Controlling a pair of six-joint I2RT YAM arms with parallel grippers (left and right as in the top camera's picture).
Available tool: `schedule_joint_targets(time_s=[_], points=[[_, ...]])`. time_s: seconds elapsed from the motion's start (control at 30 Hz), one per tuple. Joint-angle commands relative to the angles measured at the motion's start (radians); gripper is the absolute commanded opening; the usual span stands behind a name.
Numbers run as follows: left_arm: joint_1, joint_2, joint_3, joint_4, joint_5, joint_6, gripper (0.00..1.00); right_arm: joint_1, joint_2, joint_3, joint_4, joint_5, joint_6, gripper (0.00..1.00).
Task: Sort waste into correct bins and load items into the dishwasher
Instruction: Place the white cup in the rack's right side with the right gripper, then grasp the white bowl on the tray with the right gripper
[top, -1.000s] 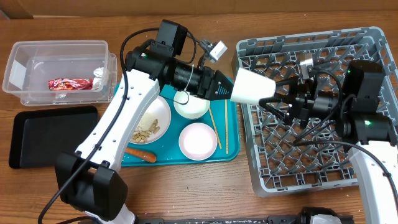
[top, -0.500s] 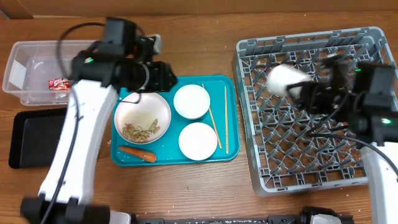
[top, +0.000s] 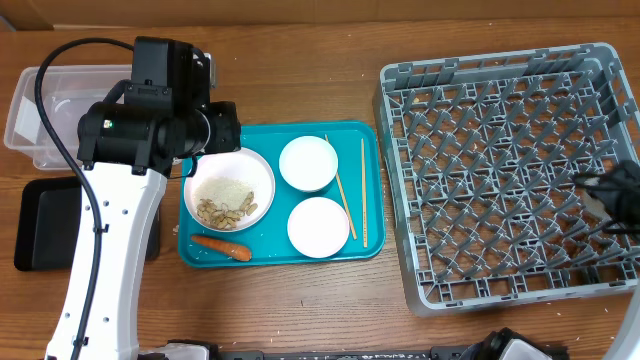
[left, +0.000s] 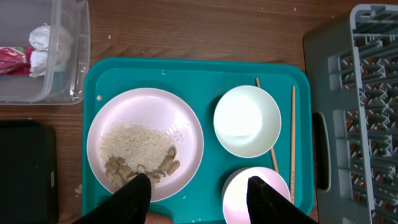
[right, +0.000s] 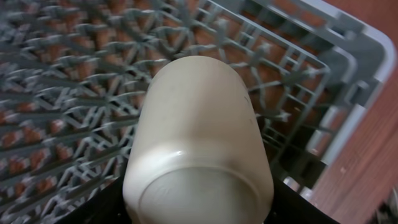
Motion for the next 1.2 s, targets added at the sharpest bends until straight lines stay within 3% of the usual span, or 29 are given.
schedule_joint_targets(time_s=[0.0, 0.47, 0.53, 0.63, 0.67, 0.87, 1.03, 1.17], points=[[0.006, -0.001, 0.017, 0.007, -0.029, -0.021, 0.52, -0.035, 0.043, 0.013, -0.008, 0.037, 0.045, 0.55], [0.005, 0.000, 0.017, 0.007, -0.028, -0.021, 0.52, -0.037, 0.200, -0.055, -0.018, -0.069, 0.045, 0.64], [0.005, 0.000, 0.017, 0.007, -0.028, -0.021, 0.53, -0.037, 0.202, -0.059, -0.015, -0.074, 0.045, 0.70], [0.005, 0.000, 0.017, 0.007, -0.028, -0.021, 0.57, -0.038, 0.202, -0.059, -0.014, -0.087, 0.044, 0.93], [0.005, 0.000, 0.017, 0.007, -0.028, -0.021, 0.58, -0.038, 0.202, -0.059, -0.014, -0.087, 0.044, 0.96], [0.005, 0.000, 0.017, 0.006, -0.028, -0.021, 0.64, -0.037, 0.200, 0.003, -0.029, -0.171, 0.027, 0.93], [0.005, 0.000, 0.017, 0.006, -0.029, -0.021, 0.68, 0.008, 0.196, 0.152, -0.037, -0.466, -0.116, 0.90], [0.006, 0.000, 0.016, 0.002, -0.050, -0.021, 0.68, 0.145, 0.196, 0.243, -0.029, -0.641, -0.227, 0.90]])
